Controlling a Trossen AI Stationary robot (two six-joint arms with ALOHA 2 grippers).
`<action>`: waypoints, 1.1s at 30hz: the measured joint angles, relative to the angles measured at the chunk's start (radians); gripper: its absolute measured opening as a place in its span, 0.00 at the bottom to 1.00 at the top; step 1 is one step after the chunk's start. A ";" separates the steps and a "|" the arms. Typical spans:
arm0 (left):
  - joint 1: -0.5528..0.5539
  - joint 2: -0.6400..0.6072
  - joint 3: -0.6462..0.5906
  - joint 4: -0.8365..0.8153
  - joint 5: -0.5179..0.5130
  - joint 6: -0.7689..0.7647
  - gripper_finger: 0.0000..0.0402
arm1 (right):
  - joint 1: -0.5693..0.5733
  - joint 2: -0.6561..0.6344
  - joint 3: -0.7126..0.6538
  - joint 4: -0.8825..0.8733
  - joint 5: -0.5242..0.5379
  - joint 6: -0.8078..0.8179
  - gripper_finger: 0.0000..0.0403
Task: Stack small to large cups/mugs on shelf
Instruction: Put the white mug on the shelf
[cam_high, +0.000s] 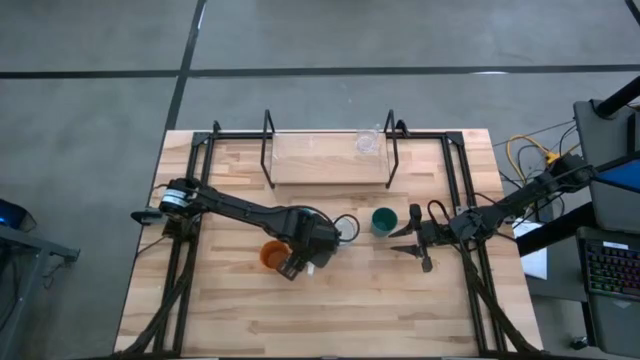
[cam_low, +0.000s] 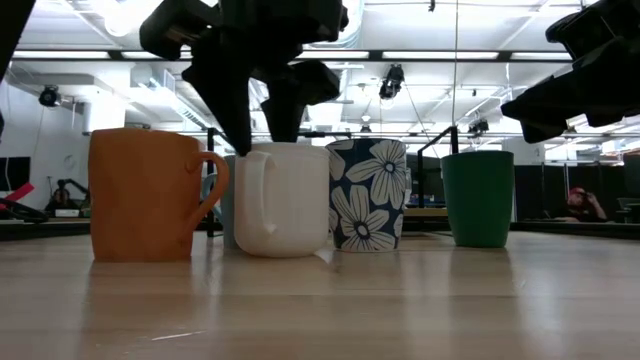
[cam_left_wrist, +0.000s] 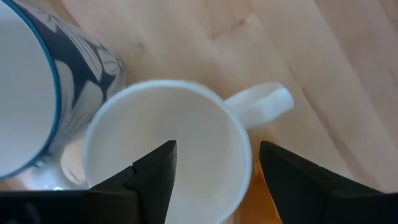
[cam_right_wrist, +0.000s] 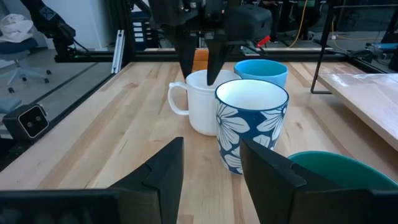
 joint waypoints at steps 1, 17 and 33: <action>0.000 0.000 0.000 0.006 0.000 0.000 0.54 | 0.000 0.000 0.000 0.000 0.000 0.000 0.37; 0.000 0.000 0.000 0.011 0.003 -0.053 0.54 | 0.000 0.000 0.000 0.000 0.000 0.000 0.37; 0.001 0.000 -0.045 0.045 0.005 -0.056 0.44 | 0.000 0.000 0.000 0.000 0.000 0.000 0.37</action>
